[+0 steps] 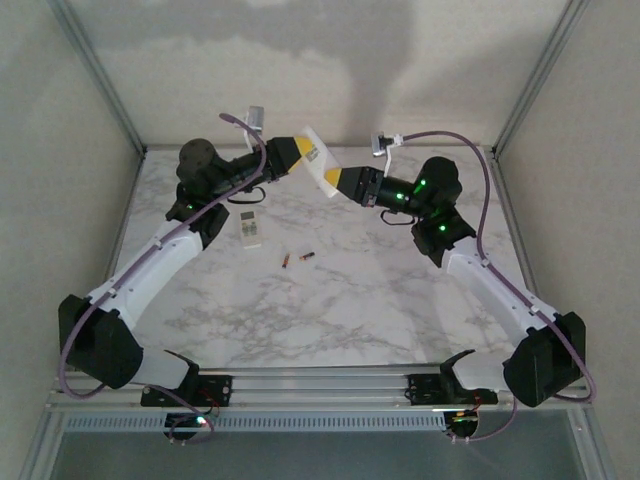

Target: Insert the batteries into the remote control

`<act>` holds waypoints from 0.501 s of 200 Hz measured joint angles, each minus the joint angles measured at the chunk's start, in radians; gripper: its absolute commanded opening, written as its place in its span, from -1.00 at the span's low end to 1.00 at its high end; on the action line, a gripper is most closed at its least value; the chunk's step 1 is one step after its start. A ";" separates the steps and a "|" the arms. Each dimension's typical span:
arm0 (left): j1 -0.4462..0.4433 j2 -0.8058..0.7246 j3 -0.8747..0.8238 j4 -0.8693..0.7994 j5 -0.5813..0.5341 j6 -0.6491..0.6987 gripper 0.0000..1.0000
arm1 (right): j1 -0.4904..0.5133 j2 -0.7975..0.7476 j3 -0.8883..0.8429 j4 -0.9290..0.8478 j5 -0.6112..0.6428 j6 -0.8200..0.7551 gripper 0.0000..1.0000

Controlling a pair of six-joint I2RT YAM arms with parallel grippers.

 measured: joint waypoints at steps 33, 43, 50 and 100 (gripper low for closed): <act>-0.007 0.015 -0.002 0.079 -0.002 -0.055 -0.76 | 0.001 0.010 0.000 0.060 -0.008 0.068 -0.72; -0.010 0.019 -0.002 0.093 -0.005 -0.058 -0.87 | 0.001 0.010 0.000 0.066 -0.006 0.077 -0.47; -0.011 0.020 -0.002 0.099 -0.010 -0.056 -0.95 | 0.001 0.009 0.000 0.063 0.001 0.082 -0.15; -0.055 0.006 -0.020 0.029 -0.135 0.098 -1.00 | 0.014 -0.148 -0.118 -0.147 0.290 0.059 0.61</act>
